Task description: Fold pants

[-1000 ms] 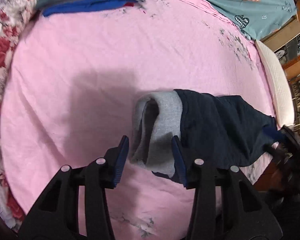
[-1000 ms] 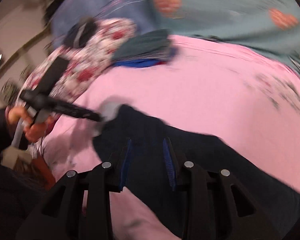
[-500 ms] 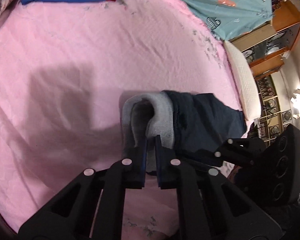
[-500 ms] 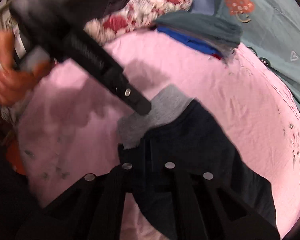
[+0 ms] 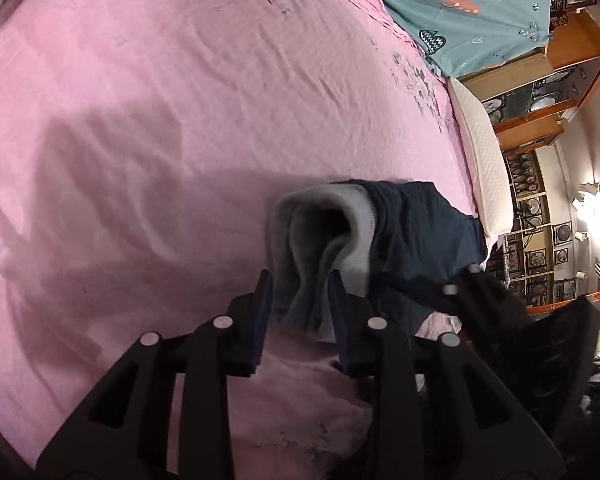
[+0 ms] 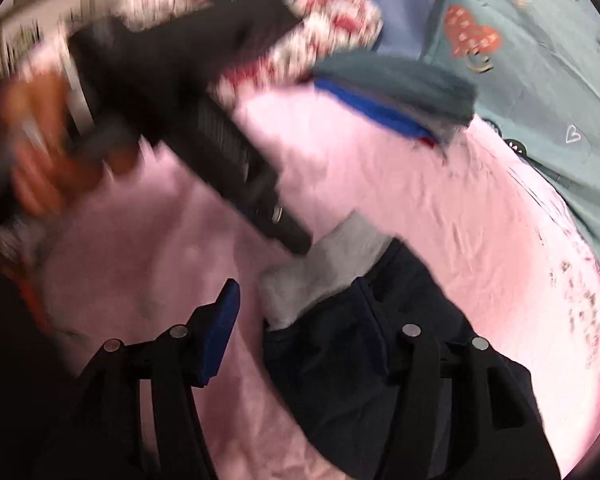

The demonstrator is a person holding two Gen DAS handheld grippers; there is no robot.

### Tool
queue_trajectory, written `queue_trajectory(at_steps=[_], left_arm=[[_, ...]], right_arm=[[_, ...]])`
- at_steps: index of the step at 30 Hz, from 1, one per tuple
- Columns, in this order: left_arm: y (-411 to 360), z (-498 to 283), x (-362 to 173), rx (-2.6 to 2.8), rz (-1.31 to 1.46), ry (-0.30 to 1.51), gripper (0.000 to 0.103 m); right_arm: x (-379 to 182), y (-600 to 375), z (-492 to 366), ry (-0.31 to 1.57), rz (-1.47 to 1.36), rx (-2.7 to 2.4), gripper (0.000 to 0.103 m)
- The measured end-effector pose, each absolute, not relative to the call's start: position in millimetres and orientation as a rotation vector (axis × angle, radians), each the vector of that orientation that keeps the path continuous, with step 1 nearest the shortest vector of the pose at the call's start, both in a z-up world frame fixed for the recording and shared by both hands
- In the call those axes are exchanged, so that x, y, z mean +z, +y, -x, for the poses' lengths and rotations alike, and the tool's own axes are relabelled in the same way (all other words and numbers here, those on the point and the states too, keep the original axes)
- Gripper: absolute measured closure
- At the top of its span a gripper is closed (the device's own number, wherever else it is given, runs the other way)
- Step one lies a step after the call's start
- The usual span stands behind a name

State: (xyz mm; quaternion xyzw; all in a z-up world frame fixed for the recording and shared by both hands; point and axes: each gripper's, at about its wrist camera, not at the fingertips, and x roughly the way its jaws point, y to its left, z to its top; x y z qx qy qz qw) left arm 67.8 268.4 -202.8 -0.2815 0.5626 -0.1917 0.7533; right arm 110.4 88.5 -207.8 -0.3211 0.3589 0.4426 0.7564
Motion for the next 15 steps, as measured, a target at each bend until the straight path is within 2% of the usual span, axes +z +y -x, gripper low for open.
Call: queue_trajectory(at_steps=[5,6,7,8,10,14,15], left_arm=[[279.2,-71.0,-195.5,-0.422,0.639,1.217,0.072],[281.9,-70.6,-193.3,-0.421,0.647,1.215,0.068],[283.7,-70.6,-191.6,-0.421,0.655,1.214,0.059],[285.7,-70.1,-190.2,-0.42,0.662,1.215,0.054],[287.2,-70.0,-188.0,-0.413,0.673,1.219,0.028],[285.9,-77.2,-190.5,-0.475,0.752,1.236,0.019],[283.9,-80.5,-192.8,-0.498,0.782,1.246,0.012]], right_arm=[[-236.4,107.9,-106.5,0.733,0.818,0.917,0.045],[-237.1,108.6,-108.8,0.745,0.804,0.916,0.047],[-237.6,111.6,-112.2,0.746,0.805,0.895,0.06],[-234.4,108.0,-115.3,0.756,0.795,0.897,0.067],[-222.2,103.2,-130.1,0.812,0.705,0.895,0.081],[-186.9,97.3,-133.4,0.778,0.609,0.88,0.084],[-181.3,96.5,-133.9,0.77,0.588,0.883,0.085]])
